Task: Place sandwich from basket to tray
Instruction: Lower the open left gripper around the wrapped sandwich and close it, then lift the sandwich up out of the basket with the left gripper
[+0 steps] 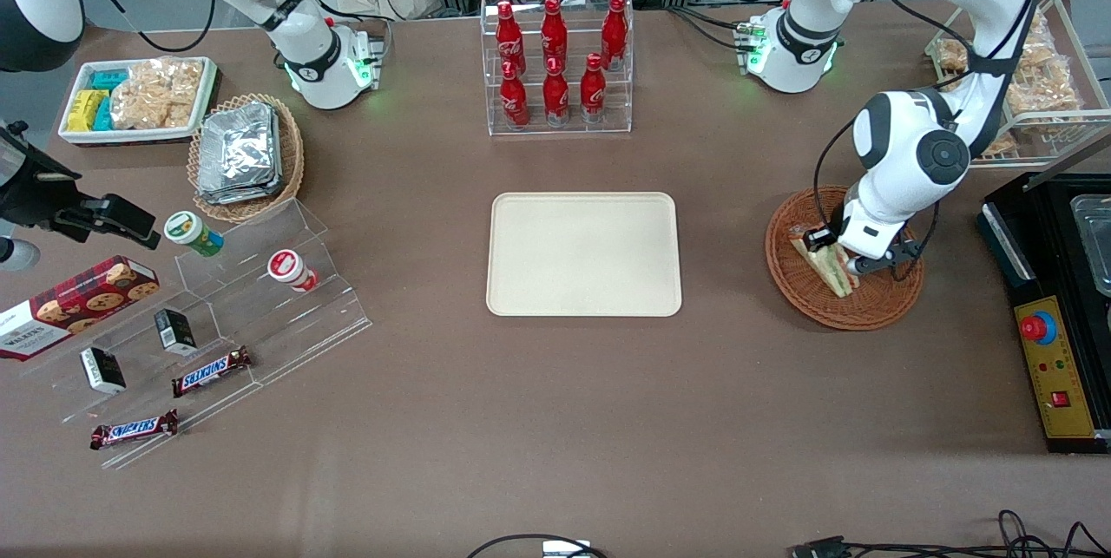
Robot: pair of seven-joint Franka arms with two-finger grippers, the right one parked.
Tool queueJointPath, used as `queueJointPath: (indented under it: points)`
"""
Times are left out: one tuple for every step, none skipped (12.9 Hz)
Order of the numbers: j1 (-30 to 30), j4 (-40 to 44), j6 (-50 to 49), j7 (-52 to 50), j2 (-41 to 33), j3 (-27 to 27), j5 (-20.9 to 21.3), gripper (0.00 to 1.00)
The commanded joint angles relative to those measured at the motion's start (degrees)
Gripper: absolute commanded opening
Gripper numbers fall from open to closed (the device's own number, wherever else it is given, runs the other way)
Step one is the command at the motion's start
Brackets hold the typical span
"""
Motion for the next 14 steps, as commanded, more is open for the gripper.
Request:
queueJointPath:
  points:
    - [0.1,1.6,-2.8,-0.1,-3.1,-0.2,0.7,0.05]
    - [0.0,3.0,-7.8,-0.1,-5.4,-0.3,0.7,0.05]
    - [0.0,6.2,-14.4,0.1,-7.7,-0.3,0.7,0.05]
    - [0.0,10.8,-22.5,0.4,-9.0,-0.3,0.7,0.05]
    - [0.0,17.9,-31.7,0.4,-9.1,-0.3,0.7,0.05]
    - [0.0,25.6,-40.7,0.4,-8.5,-0.3,0.6,0.05]
    - [0.0,32.4,-47.5,0.4,-7.7,-0.3,0.6,0.05]
    - [0.0,37.1,-52.4,0.5,-7.5,-0.3,0.5,0.05]
    - [-0.1,41.2,-56.2,1.3,-7.4,-0.3,0.3,0.05]
    - [-0.2,44.4,-58.9,2.4,-7.3,-0.4,0.3,0.05]
    - [-0.3,47.0,-60.9,3.0,-7.0,-0.5,0.3,0.05]
    - [-0.4,48.7,-62.1,3.3,-6.9,-0.6,0.2,0.05]
    - [-0.4,49.5,-62.6,3.2,-6.9,-1.6,0.2,0.05]
    - [-0.4,49.9,-63.0,3.0,-6.9,-3.6,0.2,0.05]
